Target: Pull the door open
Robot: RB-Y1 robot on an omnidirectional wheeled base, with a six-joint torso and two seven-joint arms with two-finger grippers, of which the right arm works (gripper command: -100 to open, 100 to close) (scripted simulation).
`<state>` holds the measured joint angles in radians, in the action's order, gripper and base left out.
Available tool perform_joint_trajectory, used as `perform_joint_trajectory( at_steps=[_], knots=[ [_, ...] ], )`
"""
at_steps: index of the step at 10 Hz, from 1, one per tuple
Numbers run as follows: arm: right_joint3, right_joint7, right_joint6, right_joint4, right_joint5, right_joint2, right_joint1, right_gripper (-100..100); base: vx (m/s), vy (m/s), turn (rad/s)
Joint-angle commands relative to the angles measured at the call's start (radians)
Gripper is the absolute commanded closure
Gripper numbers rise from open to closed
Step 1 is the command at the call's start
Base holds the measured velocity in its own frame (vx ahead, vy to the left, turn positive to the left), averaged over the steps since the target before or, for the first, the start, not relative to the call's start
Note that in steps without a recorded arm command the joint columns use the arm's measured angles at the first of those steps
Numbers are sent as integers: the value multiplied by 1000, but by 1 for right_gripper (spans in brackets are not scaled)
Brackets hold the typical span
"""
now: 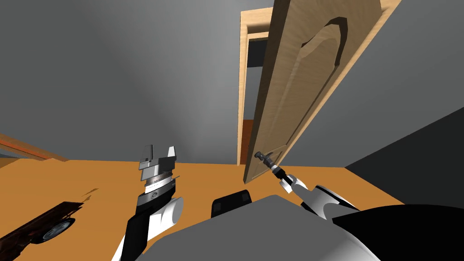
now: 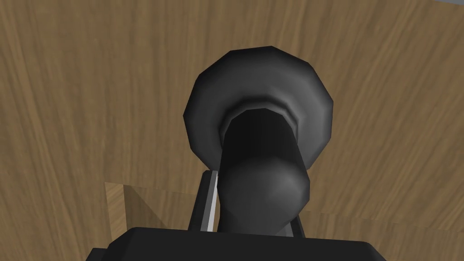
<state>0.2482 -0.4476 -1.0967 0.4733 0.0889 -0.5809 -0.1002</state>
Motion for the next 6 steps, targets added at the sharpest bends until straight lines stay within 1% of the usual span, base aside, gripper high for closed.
perform_joint_trajectory(
  at_steps=[1, 2, 3, 4, 6],
  knots=[
    [9, -12, -30, -4, -1, -15, 14, 100, -179, -89, 124],
    [6, -10, -14, 3, -1, -11, 12, 100, -83, -45, 26],
    [12, -16, -30, -4, 0, -15, 19, 100, -126, -61, 136],
    [14, -17, -38, -8, 0, -18, 22, 100, -215, -88, 203],
    [19, -21, -59, -17, 2, -24, 27, 100, -200, -115, 204]
  ],
)
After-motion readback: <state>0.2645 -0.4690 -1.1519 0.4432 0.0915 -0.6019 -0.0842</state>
